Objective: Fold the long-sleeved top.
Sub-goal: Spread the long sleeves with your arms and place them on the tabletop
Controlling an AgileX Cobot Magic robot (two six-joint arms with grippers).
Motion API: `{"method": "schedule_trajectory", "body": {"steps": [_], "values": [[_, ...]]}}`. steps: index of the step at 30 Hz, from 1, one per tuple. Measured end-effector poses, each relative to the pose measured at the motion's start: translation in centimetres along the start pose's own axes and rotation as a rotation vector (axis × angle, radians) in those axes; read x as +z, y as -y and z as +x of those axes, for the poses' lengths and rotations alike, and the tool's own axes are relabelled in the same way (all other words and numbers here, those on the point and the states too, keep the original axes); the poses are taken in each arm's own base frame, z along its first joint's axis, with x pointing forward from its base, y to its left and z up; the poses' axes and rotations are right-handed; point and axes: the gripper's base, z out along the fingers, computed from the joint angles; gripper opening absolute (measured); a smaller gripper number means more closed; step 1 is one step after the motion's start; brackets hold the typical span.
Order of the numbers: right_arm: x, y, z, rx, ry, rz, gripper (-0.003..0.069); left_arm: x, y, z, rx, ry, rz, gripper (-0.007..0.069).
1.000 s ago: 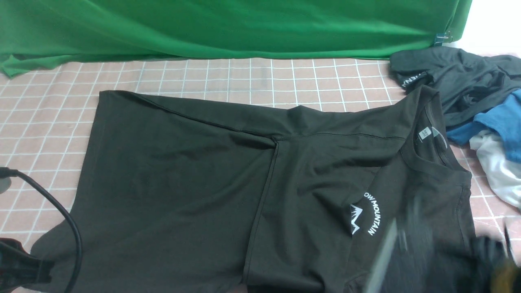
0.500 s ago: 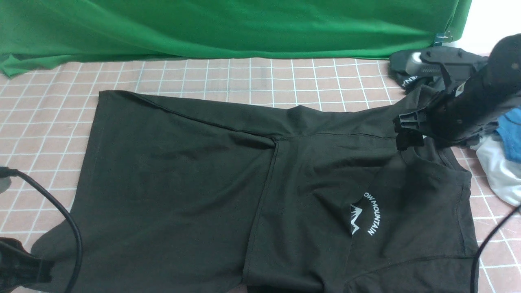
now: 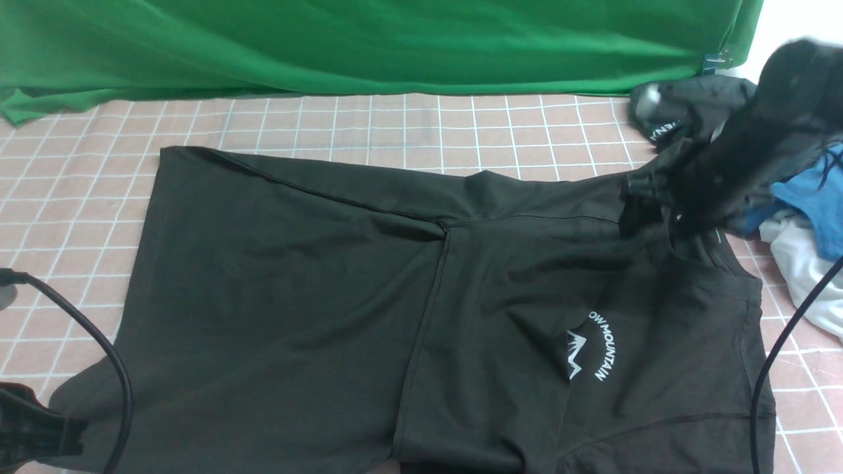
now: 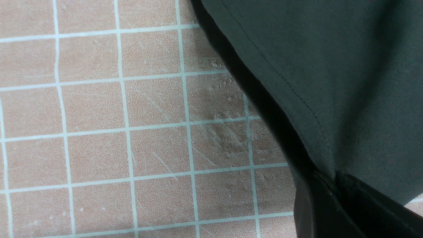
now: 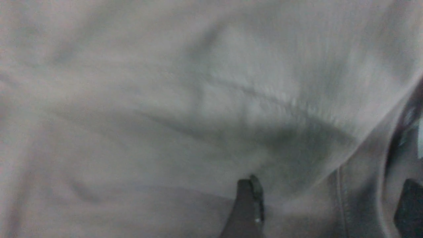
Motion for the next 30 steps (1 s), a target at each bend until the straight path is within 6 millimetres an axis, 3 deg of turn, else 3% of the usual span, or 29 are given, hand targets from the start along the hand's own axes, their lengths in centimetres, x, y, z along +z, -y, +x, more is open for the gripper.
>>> {"method": "schedule_trajectory", "body": {"steps": [4, 13, 18, 26, 30], "values": [[-0.7, -0.3, -0.1, -0.003, -0.001, -0.008, 0.057, 0.0, 0.0, 0.0, 0.0, 0.001, -0.001, 0.0041], [4.2, -0.1, 0.5, 0.059, -0.096, -0.032, 0.0542, 0.1, -0.1, -0.2, 0.0, 0.027, -0.008, 0.004], [4.7, -0.2, 0.0, 0.067, -0.041, -0.047, 0.0536, 0.1, -0.1, -0.2, 0.0, 0.027, -0.009, 0.004], [5.2, -0.3, -0.6, 0.011, 0.025, -0.07, 0.0413, 0.1, -0.1, -0.2, 0.01, 0.029, -0.009, 0.004], [6.3, -0.1, -0.4, 0.008, 0.005, -0.065, 0.0398, 0.1, -0.1, -0.2, 0.009, 0.029, -0.009, 0.004]]}}
